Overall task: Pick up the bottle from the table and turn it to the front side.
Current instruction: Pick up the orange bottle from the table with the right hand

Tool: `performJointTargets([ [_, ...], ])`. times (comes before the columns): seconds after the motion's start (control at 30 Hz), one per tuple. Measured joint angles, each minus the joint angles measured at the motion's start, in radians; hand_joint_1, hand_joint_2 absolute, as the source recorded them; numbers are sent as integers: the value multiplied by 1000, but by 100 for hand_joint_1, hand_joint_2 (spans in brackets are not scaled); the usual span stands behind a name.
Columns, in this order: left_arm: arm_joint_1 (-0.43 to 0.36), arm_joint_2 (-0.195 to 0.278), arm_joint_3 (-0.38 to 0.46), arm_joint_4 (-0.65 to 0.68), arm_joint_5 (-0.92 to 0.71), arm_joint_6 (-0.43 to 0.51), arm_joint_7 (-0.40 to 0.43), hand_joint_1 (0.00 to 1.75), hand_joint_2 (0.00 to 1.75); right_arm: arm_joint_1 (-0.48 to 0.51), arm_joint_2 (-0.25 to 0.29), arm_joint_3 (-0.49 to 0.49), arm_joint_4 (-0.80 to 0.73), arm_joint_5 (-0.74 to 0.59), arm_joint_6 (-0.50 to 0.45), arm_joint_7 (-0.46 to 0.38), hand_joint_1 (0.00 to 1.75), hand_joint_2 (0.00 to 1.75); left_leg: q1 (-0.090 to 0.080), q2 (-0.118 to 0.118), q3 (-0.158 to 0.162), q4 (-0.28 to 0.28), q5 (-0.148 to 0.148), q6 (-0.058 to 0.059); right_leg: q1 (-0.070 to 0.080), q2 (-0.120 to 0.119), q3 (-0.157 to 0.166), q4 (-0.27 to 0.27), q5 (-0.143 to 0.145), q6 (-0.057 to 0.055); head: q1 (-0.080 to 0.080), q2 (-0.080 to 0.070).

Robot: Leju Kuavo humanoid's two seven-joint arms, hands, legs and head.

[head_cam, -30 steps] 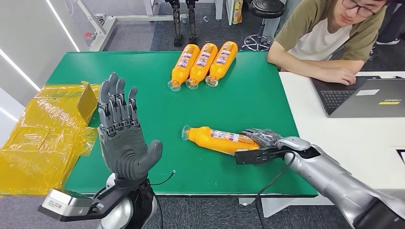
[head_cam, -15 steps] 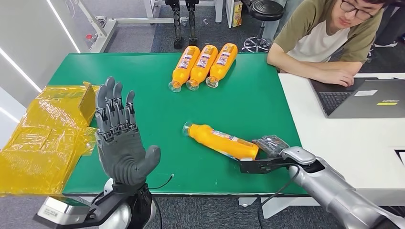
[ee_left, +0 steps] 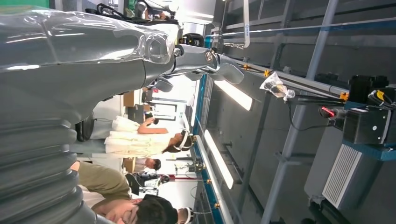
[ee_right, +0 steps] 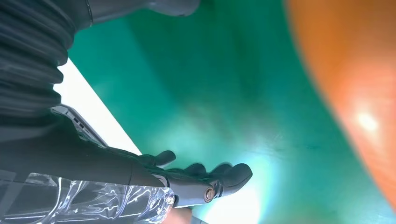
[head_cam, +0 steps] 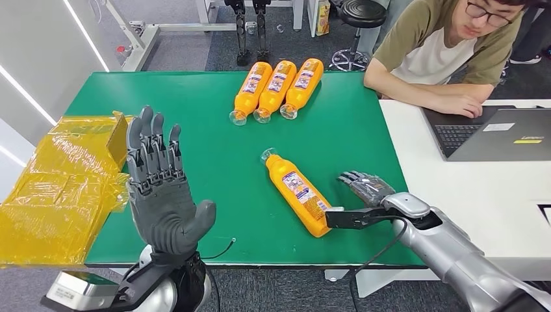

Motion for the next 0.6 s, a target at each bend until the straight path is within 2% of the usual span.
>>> performJointTargets([
  [0.23, 2, 0, 0, -5, -8, 0, 1, 0, 175, -45, 21, 4, 13, 15, 31, 8, 0, 175, 0, 0, -2, 0, 0, 0, 0, 0, -2, 0, 0, 0, 0, 0],
  [0.43, 2, 0, 0, -5, -10, 5, 1, 0, 175, -165, 81, 17, 40, 13, 90, 8, 0, 175, 0, 1, -4, 0, 1, -1, 0, 1, -4, 2, 1, -1, 0, 0],
  [0.5, 8, 0, 1, -5, -18, 17, -4, 0, 175, -211, 112, 18, 45, 6, 41, 18, 0, 175, 0, 1, -5, 0, 2, -1, 0, 1, -5, 2, 1, -1, 0, 0],
  [0.6, 30, 0, 6, -11, -36, 39, -20, 0, 175, -257, 175, 0, 42, 9, -165, 51, 0, 175, 1, 1, -5, 0, 2, -2, 0, 2, -7, 2, 0, -1, 0, 0],
])
